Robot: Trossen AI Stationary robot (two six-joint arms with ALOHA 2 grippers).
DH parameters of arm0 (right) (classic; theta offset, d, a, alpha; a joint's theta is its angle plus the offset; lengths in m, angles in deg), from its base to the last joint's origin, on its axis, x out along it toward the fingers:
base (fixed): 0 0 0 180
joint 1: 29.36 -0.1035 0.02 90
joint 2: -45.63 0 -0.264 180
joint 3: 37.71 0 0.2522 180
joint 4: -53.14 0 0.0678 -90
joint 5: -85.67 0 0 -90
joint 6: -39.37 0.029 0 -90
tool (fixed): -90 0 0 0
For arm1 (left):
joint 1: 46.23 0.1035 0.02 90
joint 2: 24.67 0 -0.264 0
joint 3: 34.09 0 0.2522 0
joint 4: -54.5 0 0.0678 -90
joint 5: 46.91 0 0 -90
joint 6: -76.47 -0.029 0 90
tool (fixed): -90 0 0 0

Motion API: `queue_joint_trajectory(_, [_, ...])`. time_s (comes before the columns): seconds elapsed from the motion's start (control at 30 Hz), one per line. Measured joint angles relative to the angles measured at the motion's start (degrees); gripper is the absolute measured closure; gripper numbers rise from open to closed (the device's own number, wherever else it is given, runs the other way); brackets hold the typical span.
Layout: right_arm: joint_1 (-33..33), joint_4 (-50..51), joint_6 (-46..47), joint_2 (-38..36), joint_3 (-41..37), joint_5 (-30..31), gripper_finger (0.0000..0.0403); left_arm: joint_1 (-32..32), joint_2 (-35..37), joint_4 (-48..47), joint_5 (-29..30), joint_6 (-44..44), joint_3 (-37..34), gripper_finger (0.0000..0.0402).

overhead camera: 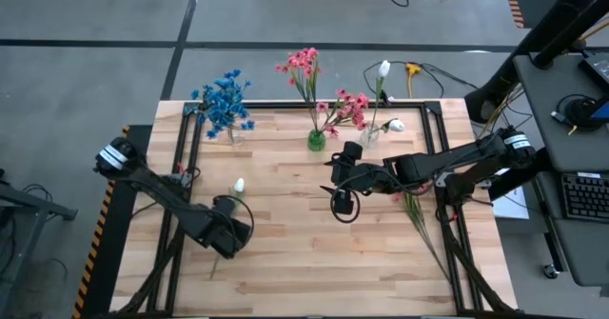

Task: Sort flowers into vase by color
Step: Put the white flower into the right transparent vase

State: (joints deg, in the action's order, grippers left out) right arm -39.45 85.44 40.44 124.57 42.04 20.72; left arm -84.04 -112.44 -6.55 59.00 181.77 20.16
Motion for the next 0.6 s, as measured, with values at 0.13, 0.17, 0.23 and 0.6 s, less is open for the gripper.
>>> queue_joint_trajectory(0.13, [-0.02, -0.02, 0.01, 0.0, 0.0, -0.01, 0.011, 0.6, -2.64, 0.05, -0.16, -1.37, 0.78, 0.0281])
queue_joint_trajectory(0.17, [0.0, -0.02, 0.01, 0.0, 0.0, -0.01, 0.011, 0.66, -2.96, 0.02, -0.21, -1.77, 1.01, 0.0295])
queue_joint_trajectory(0.23, [-0.02, -0.02, 0.01, 0.0, 0.0, -0.01, 0.011, 0.74, -3.51, 0.04, 0.04, -2.74, 1.5, 0.0326])
queue_joint_trajectory(0.6, [0.0, 0.25, 0.01, 0.0, 0.0, 0.0, 0.011, 0.83, -1.44, -0.72, 1.81, -4.95, 1.68, 0.0398])
